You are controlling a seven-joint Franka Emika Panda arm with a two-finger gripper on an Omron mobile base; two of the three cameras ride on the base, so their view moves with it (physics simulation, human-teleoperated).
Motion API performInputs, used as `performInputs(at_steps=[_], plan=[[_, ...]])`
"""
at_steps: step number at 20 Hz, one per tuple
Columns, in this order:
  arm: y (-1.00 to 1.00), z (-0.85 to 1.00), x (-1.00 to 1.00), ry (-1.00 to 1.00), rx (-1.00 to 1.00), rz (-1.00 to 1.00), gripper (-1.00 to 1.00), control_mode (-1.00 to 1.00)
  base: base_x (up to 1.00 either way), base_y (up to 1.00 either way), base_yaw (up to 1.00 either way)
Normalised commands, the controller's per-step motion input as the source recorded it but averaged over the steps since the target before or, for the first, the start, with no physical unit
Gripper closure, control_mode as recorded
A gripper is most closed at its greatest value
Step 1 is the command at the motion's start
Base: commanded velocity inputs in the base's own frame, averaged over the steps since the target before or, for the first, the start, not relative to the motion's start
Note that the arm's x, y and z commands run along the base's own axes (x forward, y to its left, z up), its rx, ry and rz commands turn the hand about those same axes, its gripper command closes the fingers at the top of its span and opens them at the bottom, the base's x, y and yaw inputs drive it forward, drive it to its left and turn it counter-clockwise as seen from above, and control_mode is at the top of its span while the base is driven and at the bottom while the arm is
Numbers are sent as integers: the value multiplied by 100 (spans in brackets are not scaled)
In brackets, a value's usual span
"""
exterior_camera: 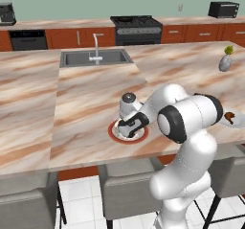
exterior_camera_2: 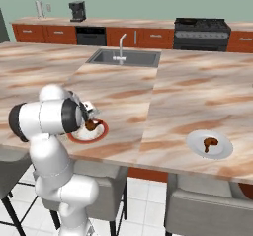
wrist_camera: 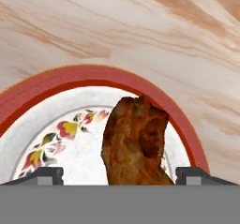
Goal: Take the chicken drumsticks from the pan and place one on each plate on the dining counter.
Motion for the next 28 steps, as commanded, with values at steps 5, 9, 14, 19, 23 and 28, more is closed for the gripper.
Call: performInputs(at_steps=[5,9,14,19,23,28], plan=[[-2,95,-81,-21,13,0,-100,-100,0,0,0],[-4,100,-100,-21,11,0,-100,-100,0,0,0],[0,100,-100,-9,5,0,-100,-100,0,0,0],[-7,100,-100,-7,4,0,-100,-100,0,0,0],[-66,67,-100,12,3,-20,-100,-100,0,0,0],[-69,24,-100,28,0,-25,-100,-100,0,0,0]])
